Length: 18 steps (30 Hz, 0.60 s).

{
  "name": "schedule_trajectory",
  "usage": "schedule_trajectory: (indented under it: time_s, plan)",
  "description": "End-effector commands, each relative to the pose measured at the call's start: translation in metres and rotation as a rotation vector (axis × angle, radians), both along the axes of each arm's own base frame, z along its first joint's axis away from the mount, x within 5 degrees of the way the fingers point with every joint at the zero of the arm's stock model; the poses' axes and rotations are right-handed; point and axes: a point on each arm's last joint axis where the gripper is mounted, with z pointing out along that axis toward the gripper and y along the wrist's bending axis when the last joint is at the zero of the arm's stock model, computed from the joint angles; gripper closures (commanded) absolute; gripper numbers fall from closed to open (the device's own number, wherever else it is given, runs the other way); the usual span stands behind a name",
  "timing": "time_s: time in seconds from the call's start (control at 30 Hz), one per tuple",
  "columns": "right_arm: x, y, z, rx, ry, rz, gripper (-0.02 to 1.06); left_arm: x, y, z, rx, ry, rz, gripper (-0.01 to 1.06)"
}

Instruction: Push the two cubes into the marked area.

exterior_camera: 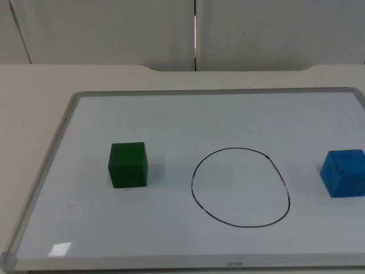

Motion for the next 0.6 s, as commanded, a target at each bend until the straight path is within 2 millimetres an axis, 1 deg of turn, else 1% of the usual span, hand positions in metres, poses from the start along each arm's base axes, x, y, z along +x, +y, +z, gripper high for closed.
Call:
schedule_trajectory:
  time_s: [0.0, 0.33, 0.5, 0.57]
  plan:
    - [0.001, 0.0, -0.002, -0.001, -0.003, -0.005, -0.01, 0.002, -0.001, 0.0, -0.01, 0.002, 0.0, 0.0]
    - [0.001, 0.0, -0.002, -0.001, -0.003, -0.005, -0.01, 0.019, -0.001, 0.0, -0.01, 0.109, 0.0, 0.0]
    - [0.001, 0.0, -0.002, -0.001, -0.003, -0.005, -0.01, 0.033, -0.001, 0.011, -0.013, 0.13, 0.002, 0.0]
    - [0.001, 0.0, -0.002, -0.001, -0.003, -0.005, -0.01, 0.037, -0.001, 0.013, -0.014, 0.132, 0.002, 0.0]
